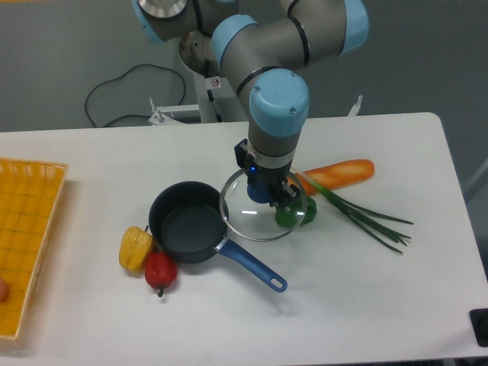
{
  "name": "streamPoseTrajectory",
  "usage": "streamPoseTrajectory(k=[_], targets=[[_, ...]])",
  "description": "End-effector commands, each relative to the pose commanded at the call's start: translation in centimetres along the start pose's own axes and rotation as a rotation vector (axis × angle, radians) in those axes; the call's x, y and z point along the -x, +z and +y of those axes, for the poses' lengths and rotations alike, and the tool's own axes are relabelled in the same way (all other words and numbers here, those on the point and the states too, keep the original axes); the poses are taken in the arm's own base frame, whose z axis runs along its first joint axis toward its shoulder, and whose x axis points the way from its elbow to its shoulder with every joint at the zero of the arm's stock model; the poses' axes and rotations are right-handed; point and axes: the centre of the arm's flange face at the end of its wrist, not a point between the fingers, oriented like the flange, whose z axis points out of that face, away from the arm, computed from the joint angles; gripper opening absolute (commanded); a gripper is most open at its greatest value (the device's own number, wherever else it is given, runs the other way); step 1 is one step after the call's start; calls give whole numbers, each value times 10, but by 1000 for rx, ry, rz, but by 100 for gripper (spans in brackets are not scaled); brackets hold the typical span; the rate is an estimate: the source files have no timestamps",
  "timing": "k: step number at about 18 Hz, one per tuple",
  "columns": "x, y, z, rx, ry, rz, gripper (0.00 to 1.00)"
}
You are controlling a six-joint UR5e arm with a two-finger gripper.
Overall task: Place the lid on the table
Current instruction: 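Hold the glass lid by its knob with the gripper, lifting slightly, then carry the glass lid away from the green pepper toward the chives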
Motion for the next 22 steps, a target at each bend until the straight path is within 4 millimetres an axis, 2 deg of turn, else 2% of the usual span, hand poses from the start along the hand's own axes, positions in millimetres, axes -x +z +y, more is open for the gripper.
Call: streamPoseTrajectory(k=[8, 14, 22], targets=[[2, -7, 0, -17, -7, -12, 48], [19, -14, 16, -25, -39, -29, 48], [37, -5, 16, -28, -45, -42, 48]])
